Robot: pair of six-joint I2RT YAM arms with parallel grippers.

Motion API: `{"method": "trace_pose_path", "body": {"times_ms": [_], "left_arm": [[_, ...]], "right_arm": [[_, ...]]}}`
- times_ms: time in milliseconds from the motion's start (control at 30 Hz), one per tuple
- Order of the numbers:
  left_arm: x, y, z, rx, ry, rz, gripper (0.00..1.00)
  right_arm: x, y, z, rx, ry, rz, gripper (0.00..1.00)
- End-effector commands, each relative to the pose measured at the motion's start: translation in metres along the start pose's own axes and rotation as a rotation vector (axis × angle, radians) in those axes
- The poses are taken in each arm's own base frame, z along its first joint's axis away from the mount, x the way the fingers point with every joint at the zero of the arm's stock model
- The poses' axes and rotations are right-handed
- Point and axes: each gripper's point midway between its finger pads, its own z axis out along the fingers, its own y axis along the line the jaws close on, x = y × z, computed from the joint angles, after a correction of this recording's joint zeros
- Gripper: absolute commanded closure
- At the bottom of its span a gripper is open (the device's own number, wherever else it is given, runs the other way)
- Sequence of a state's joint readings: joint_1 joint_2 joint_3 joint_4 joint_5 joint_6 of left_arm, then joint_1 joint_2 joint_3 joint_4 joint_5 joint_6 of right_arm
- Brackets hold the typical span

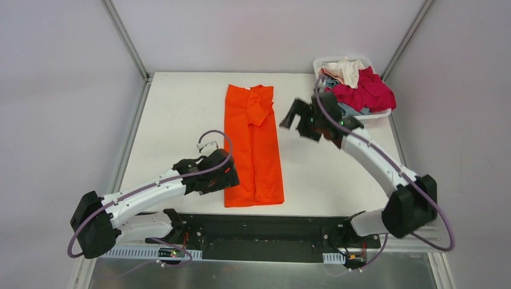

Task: Fold and stack the t-shirts
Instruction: Grab the bottom of the folded rectangular tshirt with both arms

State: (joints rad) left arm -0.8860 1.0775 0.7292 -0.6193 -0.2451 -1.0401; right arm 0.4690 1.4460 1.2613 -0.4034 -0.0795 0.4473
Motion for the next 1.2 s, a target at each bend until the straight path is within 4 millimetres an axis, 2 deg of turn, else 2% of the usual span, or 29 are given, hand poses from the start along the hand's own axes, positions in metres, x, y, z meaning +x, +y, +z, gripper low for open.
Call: {"method": "trace_pose_path", "body": {"times_ms": [0, 100, 167, 367, 533, 700, 833, 967, 1167], "left_arm": [[0.025, 0.028, 0.009, -0.065, 0.074, -0.016, 0.07], [0.037, 0.025, 0.013, -0.023, 0.116, -0.019, 0.16], [0.045, 0.027, 0.014, -0.004, 0.144, -0.031, 0.22], [0.067, 0.03, 0.025, 0.063, 0.186, -0.069, 0.34], [0.071, 0.031, 0.03, 0.058, 0.202, -0.063, 0.45], [0.075, 0.029, 0.034, 0.051, 0.225, -0.08, 0.72], [0.077, 0.034, 0.034, 0.05, 0.214, -0.111, 0.86], [0.075, 0.039, 0.034, 0.051, 0.187, -0.141, 0.96], [0.075, 0.037, 0.033, 0.061, 0.183, -0.152, 0.99]], "right_arm": [[0.086, -0.043, -0.01, 0.053, 0.063, 0.059, 0.01], [0.133, -0.046, -0.018, 0.015, 0.133, 0.066, 0.01], [0.157, -0.05, -0.022, 0.003, 0.187, 0.085, 0.01], [0.2, -0.066, -0.027, 0.029, 0.276, 0.078, 0.01], [0.218, -0.072, -0.029, 0.035, 0.331, 0.055, 0.02], [0.228, -0.082, -0.031, 0.069, 0.345, 0.067, 0.05], [0.237, -0.081, -0.03, 0.056, 0.368, 0.088, 0.08], [0.246, -0.076, -0.02, 0.019, 0.37, 0.126, 0.17], [0.258, -0.075, -0.011, 0.017, 0.393, 0.145, 0.4]]}}
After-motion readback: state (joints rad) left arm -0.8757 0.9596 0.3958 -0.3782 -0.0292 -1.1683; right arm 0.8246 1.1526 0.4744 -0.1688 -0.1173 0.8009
